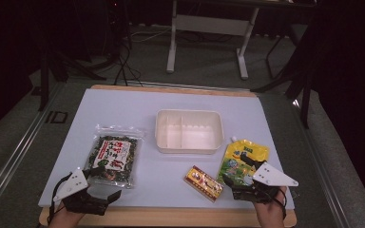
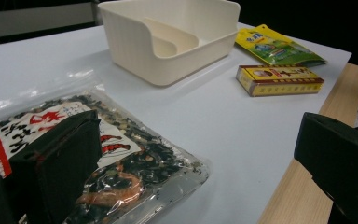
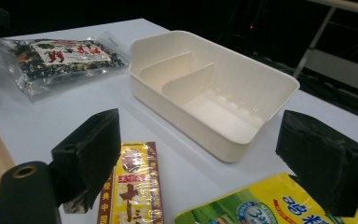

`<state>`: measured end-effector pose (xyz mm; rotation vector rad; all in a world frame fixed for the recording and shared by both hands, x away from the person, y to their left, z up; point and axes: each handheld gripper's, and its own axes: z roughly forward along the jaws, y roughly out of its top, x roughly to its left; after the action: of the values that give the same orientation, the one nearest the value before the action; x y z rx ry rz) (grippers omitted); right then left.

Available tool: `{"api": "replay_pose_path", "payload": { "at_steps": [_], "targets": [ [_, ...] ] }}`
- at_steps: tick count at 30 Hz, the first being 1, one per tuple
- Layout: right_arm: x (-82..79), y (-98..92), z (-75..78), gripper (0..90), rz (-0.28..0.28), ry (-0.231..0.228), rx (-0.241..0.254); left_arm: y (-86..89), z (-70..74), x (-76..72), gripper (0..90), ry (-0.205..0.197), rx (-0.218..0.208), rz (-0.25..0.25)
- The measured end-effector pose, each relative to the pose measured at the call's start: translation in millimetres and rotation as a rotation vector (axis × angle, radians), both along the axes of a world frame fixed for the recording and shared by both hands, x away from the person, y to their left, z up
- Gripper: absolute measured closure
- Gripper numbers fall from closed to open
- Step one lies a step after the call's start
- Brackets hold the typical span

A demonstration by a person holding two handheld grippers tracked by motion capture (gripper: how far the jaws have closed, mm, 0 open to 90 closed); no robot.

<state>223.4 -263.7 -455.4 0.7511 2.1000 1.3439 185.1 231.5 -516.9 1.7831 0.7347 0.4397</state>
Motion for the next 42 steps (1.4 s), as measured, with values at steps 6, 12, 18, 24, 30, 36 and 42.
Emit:
{"api": "replay_pose_path", "payload": {
  "at_steps": [6,12,18,24,30,36,42],
  "targets": [
    [-6.5,2.8,4.9,12.9,0.0,0.031,-0.003,-1.6,2.0,-0.7,0.8,0.033,0.0,-0.012],
    [-13.8,2.7,8.7,15.6,0.012,0.007,0.06,-5.0,5.9,-1.9,0.8,0.055,-0.027,-0.034],
    [-17.0,5.4,10.4,15.8,0.01,-0.023,0.041,-7.4,9.4,-3.7,0.8,0.049,-0.021,-0.051],
    [-16.5,3.0,14.5,14.1,0.055,-0.05,0.061,-13.3,11.0,-2.6,0.8,0.056,0.025,-0.075],
    [-15.8,0.4,16.8,12.7,0.049,-0.03,0.061,-12.8,23.0,1.6,1.2,0.039,0.021,-0.076],
    [-17.9,1.2,18.1,12.8,0.037,-0.055,0.043,-9.9,36.4,9.7,1.2,0.02,0.033,-0.059],
    [-16.9,1.7,19.1,12.9,0.033,-0.067,0.054,-1.6,49.9,21.5,1.6,0.018,0.049,-0.034]
  ]
}}
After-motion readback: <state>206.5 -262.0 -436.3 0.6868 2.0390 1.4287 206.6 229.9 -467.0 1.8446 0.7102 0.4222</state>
